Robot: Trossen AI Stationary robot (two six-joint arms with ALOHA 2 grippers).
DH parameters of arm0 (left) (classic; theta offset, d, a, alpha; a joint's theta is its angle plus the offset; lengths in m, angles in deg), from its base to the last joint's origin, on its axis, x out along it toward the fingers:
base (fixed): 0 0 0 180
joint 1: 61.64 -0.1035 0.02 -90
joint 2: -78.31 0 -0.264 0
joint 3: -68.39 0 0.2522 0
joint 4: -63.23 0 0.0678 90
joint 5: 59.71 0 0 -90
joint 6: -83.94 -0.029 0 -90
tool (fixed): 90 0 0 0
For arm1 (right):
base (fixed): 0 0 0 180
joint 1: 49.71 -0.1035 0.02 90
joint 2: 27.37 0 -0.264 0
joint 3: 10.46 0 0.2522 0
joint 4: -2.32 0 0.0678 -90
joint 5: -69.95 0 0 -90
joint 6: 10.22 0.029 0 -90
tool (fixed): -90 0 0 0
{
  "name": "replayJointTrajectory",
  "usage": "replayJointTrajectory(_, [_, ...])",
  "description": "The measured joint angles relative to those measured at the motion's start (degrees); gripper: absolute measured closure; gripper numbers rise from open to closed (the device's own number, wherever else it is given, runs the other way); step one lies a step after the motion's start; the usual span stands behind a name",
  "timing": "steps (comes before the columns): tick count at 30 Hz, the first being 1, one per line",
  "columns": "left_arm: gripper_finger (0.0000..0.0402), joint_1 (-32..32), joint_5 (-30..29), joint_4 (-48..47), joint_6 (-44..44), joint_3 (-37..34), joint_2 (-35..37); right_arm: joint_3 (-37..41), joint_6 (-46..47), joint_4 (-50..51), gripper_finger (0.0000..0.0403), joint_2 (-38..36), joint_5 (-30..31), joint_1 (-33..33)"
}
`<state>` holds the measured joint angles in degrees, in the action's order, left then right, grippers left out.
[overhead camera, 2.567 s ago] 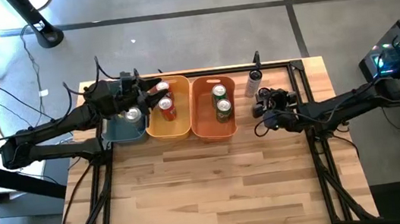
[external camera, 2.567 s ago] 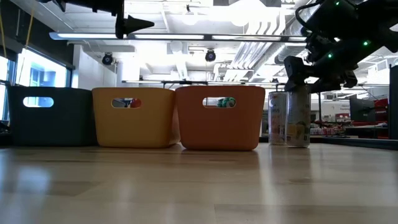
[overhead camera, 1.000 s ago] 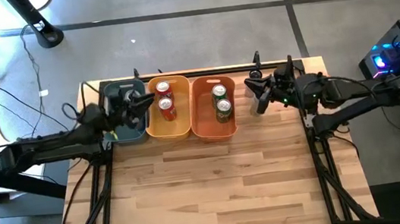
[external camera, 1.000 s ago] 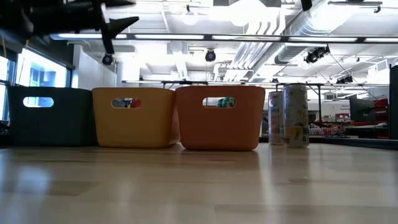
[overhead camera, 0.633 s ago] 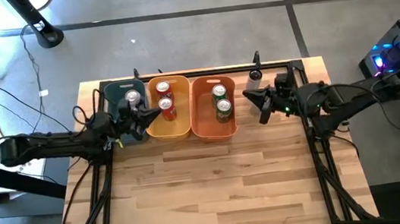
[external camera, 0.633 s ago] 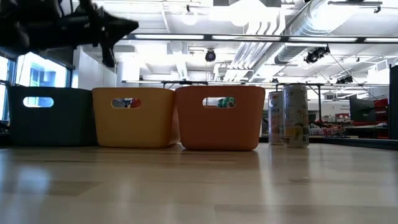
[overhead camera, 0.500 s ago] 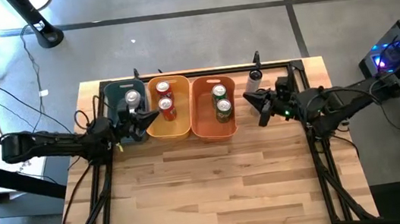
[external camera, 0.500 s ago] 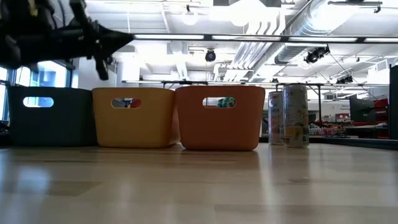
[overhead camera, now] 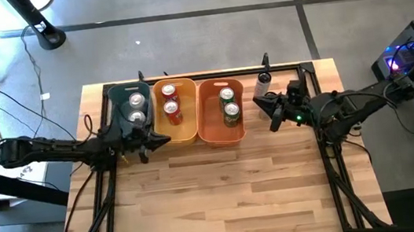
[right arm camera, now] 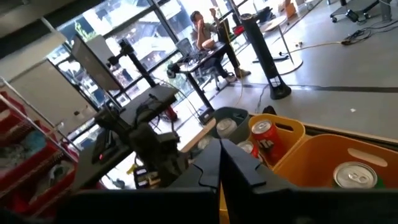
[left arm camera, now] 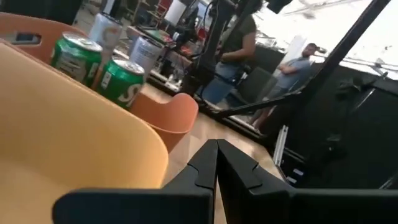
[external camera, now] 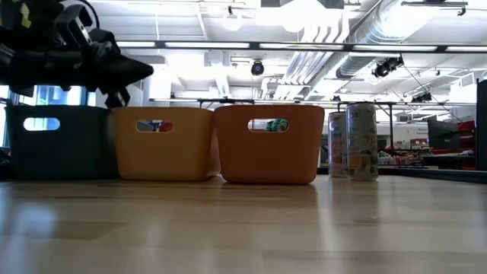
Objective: Sort soda cans
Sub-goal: Return to Home Position
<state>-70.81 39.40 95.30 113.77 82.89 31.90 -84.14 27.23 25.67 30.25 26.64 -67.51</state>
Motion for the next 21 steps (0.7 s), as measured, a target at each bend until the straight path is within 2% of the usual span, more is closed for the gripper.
replayJointTrajectory(8, [0.0401, 0.93, -0.61, -0.8, -14.61, -0.04, 4.7, 0.0, 4.24, 6.44, 0.0403, 0.0, -1.23, 0.0])
replayJointTrajectory(11, [0.0401, 2.5, -0.97, -1.19, -15.86, -0.04, 4.84, 0.0, 4.59, 6.88, 0.0403, 0.0, -1.36, 0.0])
replayJointTrajectory(14, [0.0401, 5.09, -4.6, -2.28, -17.76, -0.04, 4.84, 0.0, 4.59, 7.0, 0.0403, 0.0, -2.0, 0.0])
replayJointTrajectory(18, [0.0401, 7.4, -10.97, -6.14, -26.73, -0.04, 4.8, 0.0, 4.58, 6.98, 0.0403, 0.0, -2.51, 0.0])
replayJointTrajectory(21, [0.0401, 7.72, -12.01, -5.34, -30.23, -0.02, 4.87, 0.0, 3.69, 7.01, 0.0403, 0.0, -3.11, 0.0])
